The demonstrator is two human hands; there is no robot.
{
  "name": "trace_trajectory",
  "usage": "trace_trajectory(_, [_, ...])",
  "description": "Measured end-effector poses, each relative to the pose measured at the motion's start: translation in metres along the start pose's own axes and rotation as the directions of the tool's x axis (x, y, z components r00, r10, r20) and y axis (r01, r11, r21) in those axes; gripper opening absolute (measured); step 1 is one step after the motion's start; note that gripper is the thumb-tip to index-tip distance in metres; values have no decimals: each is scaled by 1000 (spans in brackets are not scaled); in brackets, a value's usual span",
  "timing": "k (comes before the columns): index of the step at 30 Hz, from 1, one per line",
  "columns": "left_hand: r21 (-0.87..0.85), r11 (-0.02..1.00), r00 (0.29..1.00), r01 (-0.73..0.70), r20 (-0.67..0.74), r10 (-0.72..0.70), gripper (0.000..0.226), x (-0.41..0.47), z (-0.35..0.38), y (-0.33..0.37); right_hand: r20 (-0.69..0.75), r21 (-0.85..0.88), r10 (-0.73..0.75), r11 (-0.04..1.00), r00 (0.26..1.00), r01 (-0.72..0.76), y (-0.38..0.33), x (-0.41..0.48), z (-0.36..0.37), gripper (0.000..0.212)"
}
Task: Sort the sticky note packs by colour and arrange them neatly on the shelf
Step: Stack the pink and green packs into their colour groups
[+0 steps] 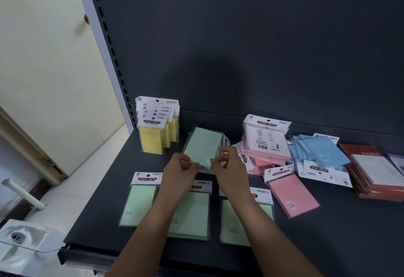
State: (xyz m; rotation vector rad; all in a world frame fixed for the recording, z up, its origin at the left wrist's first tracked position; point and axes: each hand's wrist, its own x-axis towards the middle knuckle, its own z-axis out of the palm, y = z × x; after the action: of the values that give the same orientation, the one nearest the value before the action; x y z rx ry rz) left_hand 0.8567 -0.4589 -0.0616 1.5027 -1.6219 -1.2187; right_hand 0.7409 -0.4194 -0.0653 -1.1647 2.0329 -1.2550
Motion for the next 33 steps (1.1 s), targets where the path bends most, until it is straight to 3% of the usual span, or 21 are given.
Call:
trace_trajectory(8, [-374,923,982,93,-116,-146,17,9,10,-2,94,-231,-146,959,985,164,-1,4,2,31])
trace_trajectory(12, [-410,908,983,85,-117,-145,19,10,9,-1,199,-359,-207,894,958,268,-2,0,-1,31])
trace_trajectory(15, [-394,917,981,58,-149,-126,18,10,8,-2,230,-344,-218,894,949,288,-1,-3,-2,31])
trace_trajectory(20, [-243,967,950,-76,-313,-4,25,2,3,-2,245,-239,-221,930,944,279,0,-13,-3,28])
trace_trajectory(25, [-74,961,890,-267,-402,216,24,-26,-7,10,108,73,-134,989,985,126,-7,-17,-17,15])
trace_trajectory(29, [-266,872,887,-411,-336,316,30,-48,-13,19,116,249,-63,968,991,33,-11,-18,-29,31])
trace_trajectory(33, [-470,780,910,-413,-237,340,22,-58,-12,23,111,487,14,871,994,-66,-13,-25,-45,25])
